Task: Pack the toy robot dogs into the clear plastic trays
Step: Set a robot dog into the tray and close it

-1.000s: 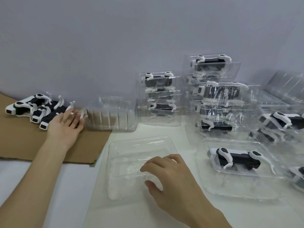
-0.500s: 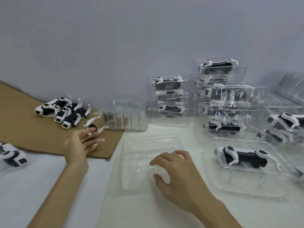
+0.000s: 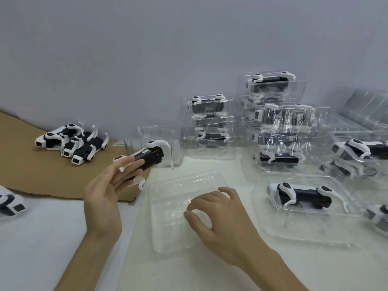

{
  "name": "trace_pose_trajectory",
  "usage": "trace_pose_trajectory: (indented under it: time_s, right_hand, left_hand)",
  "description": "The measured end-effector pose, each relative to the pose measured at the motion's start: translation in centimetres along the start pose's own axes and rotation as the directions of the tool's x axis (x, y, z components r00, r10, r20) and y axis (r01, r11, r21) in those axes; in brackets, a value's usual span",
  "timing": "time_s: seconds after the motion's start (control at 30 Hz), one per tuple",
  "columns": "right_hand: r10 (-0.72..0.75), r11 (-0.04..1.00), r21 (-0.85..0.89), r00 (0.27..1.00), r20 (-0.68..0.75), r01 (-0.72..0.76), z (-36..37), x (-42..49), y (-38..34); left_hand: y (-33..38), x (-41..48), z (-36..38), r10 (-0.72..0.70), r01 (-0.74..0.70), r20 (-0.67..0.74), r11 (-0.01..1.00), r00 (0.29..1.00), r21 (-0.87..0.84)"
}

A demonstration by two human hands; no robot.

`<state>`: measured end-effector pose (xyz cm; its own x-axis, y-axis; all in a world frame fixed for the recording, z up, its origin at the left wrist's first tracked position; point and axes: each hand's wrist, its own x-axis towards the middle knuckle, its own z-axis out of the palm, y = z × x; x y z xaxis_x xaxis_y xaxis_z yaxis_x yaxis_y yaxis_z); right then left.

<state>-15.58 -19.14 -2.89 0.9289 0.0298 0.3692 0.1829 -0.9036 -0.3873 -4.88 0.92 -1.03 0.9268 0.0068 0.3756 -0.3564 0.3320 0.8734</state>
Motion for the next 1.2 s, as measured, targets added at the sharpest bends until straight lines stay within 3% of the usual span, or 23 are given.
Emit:
trace_pose_trajectory:
  time_s: [0.1, 0.27, 0.37, 0.47, 0.57, 0.67, 0.77, 0.83, 0.9, 0.97, 1.03, 1.1, 1.2]
  right_hand:
    - [-0.007, 1.0, 0.0, 0.999, -0.045, 0.007, -0.2, 0.0, 0.0]
    - [0.009, 0.996, 0.082, 0.925, -0.38, 0.024, -0.8, 0.3, 0.1]
    - [0.065, 0.989, 0.149, 0.876, -0.477, 0.008, -1.1, 0.5, 0.6]
    - [0.136, 0.964, 0.265, 0.864, -0.485, -0.003, -1.3, 0.7, 1.2]
    - [0.209, 0.904, 0.427, 0.894, -0.395, -0.023, -1.2, 0.7, 1.4]
    - [0.202, 0.892, 0.452, 0.911, -0.359, -0.02, -0.8, 0.8, 1.8]
    - [0.209, 0.875, 0.484, 0.885, -0.415, 0.02, -0.5, 0.9, 2.2]
    - [0.193, 0.89, 0.453, 0.863, -0.466, 0.046, -0.7, 0.9, 2.3]
    - [0.162, 0.914, 0.401, 0.847, -0.506, 0.065, -0.9, 0.8, 2.5]
    - [0.166, 0.915, 0.399, 0.841, -0.515, 0.063, -1.0, 0.9, 2.8]
    - [0.181, 0.908, 0.415, 0.839, -0.513, 0.058, -1.1, 1.0, 3.0]
    - [0.192, 0.894, 0.444, 0.848, -0.494, 0.057, -1.3, 1.1, 3.1]
    - [0.175, 0.883, 0.465, 0.872, -0.457, 0.067, -1.6, 1.1, 3.3]
  left_hand:
    - [0.2, -0.8, 0.7, 0.033, -0.034, 0.107, 0.999, 0.994, 0.009]
    - [0.3, -1.9, 2.0, 0.028, -0.054, 0.294, 0.995, 0.955, 0.08]
    - [0.3, -2.3, 2.2, 0.019, -0.045, 0.37, 0.997, 0.929, 0.059]
    - [0.2, -2.4, 2.2, 0.002, -0.007, 0.434, 1.0, 0.901, 0.011]
    - [0.2, -2.4, 2.0, -0.017, 0.037, 0.488, 0.999, 0.873, -0.03]
    - [0.3, -2.5, 1.9, -0.018, 0.067, 0.56, 0.995, 0.828, -0.067]
    - [0.4, -2.4, 1.8, -0.031, 0.04, 0.483, 0.999, 0.875, -0.008]
    - [-0.2, -2.2, 1.7, -0.013, -0.045, 0.267, 0.977, 0.964, 0.209]
    - [-0.7, -2.1, 1.7, 0.008, -0.078, 0.155, 0.891, 0.988, 0.447]
    - [-1.5, -2.1, 1.7, -0.179, 0.018, 0.229, 0.822, 0.957, 0.57]
    - [-1.9, -2.1, 1.7, -0.369, 0.125, 0.314, 0.799, 0.875, 0.589]
    - [-2.2, -2.1, 1.6, -0.416, 0.16, 0.374, 0.817, 0.829, 0.554]
    - [-2.0, -2.0, 1.5, -0.417, 0.17, 0.402, 0.836, 0.815, 0.521]
